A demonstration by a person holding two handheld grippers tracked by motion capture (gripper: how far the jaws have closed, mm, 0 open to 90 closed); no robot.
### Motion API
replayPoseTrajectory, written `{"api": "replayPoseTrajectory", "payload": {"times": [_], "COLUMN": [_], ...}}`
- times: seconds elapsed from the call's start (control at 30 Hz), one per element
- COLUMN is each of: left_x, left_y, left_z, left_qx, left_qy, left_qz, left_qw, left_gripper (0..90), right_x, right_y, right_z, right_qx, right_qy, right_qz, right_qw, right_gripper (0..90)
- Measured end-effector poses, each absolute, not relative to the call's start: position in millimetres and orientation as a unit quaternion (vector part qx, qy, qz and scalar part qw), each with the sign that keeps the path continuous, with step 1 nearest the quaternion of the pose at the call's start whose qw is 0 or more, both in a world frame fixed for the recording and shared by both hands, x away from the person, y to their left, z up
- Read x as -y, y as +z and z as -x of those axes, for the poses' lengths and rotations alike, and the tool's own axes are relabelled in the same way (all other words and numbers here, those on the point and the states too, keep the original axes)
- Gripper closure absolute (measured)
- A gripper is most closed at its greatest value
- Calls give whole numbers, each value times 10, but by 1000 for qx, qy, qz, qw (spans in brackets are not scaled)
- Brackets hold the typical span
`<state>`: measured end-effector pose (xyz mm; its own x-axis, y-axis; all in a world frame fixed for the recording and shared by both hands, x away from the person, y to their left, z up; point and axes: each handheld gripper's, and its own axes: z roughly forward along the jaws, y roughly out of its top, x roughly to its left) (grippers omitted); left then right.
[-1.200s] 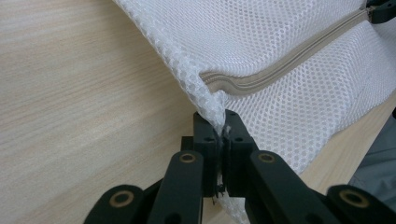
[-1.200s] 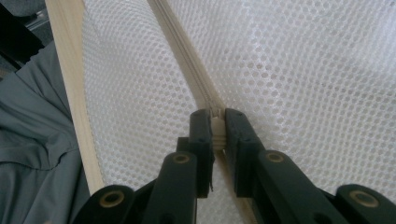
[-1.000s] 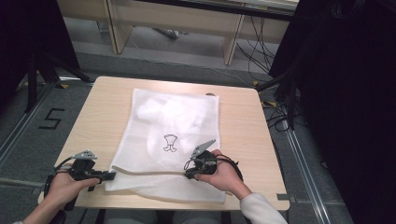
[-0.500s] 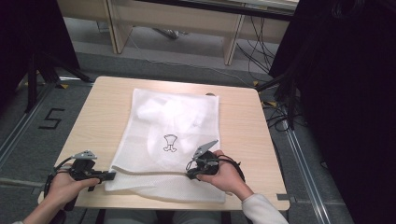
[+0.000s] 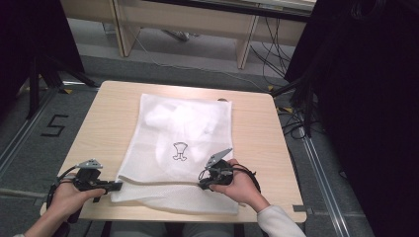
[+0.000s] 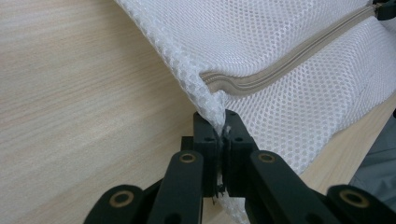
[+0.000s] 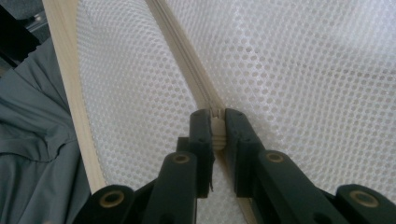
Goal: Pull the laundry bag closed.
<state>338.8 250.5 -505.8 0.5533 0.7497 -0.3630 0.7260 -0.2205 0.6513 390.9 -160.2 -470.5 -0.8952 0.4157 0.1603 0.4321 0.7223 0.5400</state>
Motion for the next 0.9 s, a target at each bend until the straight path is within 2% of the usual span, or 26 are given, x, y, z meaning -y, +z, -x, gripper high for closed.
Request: {"api": "replayPoseTrajectory", "payload": {"times": [0.9], "left_x": [-2508], "left_y": [-5051], "left_z": [-3388], "left_qx": [-472], "left_qy": [14], "left_qz": [-785], "left_qw": [401], "left_gripper": [858], "right_x": [1721], "right_y": [-4699], "right_z": [-3897], "right_qx": [926], "right_qy": [-296], "right_qz": [234], "right_qw": [9], "right_gripper": [826]}}
